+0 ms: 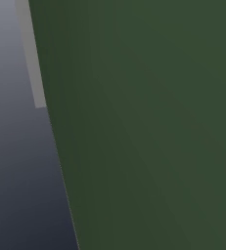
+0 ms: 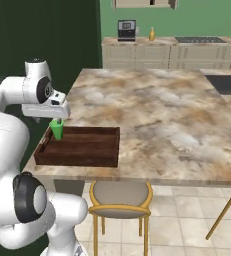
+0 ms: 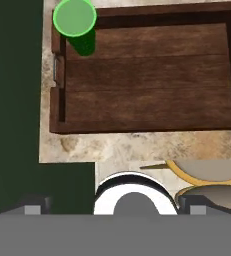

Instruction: There is a tray on the dining counter. Grab the cup, mug, and pitcher and place them on the tray. The pitcher may be placed next to the tray if it cannot fit the tray.

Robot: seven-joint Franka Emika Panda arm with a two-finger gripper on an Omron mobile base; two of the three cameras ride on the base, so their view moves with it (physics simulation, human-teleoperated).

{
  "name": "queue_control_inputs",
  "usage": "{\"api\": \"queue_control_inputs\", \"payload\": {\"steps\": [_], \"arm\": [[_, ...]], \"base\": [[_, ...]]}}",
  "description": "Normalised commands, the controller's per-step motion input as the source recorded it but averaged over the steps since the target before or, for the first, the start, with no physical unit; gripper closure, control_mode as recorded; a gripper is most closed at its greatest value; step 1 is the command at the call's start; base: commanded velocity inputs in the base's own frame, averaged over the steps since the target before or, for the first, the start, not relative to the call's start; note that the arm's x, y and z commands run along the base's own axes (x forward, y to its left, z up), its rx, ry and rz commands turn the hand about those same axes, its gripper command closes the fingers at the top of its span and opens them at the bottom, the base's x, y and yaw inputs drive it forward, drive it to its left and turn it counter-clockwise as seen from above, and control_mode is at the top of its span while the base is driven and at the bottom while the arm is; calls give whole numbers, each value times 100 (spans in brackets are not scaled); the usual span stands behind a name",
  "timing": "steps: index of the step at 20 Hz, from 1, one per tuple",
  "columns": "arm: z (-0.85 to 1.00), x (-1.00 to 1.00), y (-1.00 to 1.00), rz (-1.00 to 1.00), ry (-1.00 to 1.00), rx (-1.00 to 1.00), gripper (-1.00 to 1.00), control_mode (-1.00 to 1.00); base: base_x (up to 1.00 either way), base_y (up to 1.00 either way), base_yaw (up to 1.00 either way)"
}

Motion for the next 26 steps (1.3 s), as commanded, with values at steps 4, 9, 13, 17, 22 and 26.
{"api": "queue_control_inputs", "payload": {"steps": [4,9,13,17,22,26], "arm": [[33,-61,-21,-15,-15,3,-100,-100],[37,-42,-3,-11,-15,0,-100,-100],[46,-34,0,0,-6,0,-100,-100],[33,-50,-6,4,-1,0,-100,-100],[6,-58,-6,15,0,0,-100,-100],[0,-52,0,3,0,0,-100,-100]], "base": [[0,0,0],[0,0,0],[0,0,0],[0,0,0],[0,0,0],[0,0,0]]}}
